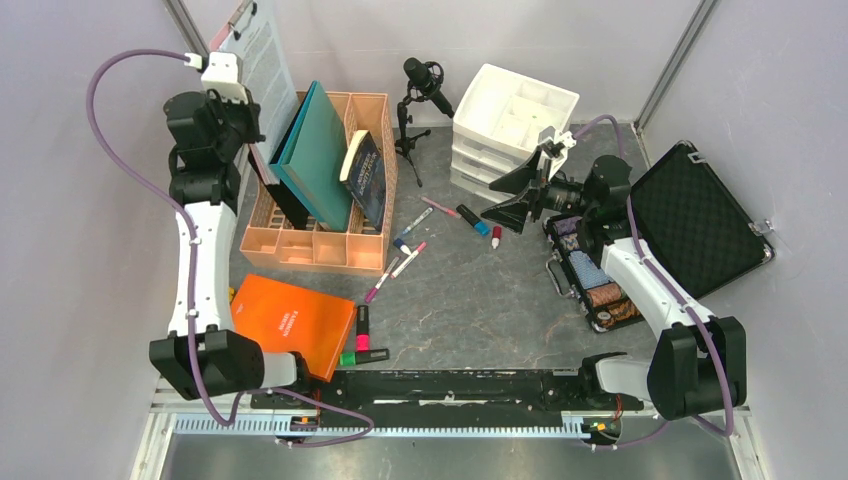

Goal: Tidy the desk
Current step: Place the folder in the storage box.

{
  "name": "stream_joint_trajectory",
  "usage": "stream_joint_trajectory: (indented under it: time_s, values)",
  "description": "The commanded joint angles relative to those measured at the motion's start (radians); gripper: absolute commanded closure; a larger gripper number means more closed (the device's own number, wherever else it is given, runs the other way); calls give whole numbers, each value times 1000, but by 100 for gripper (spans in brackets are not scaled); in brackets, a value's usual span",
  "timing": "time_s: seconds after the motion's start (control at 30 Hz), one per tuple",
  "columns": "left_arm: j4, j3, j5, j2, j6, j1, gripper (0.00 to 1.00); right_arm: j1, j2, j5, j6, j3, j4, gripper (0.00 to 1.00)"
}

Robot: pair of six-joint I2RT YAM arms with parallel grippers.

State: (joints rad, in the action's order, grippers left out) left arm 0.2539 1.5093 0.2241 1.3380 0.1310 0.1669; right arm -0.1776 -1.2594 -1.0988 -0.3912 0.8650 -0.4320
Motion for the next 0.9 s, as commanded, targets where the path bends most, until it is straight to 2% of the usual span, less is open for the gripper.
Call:
stream_joint_trajectory:
  time_s: [0.0,0.47,0.7,0.87]
  values:
    - [-170,-71,28,-66,-17,5,98,6,-3,-12,7,-6,-43,2]
    - [-649,-606,-43,-186,-121,5,98,10,0,-13,0,-18,-53,2]
    - [-697,-690,-65,-213,-147,6,98,13,-2,-13,-1,-24,-56,2]
    - [-634,-626,-44,-252,-145,25,98,16,-4,-13,-1,-27,-55,2]
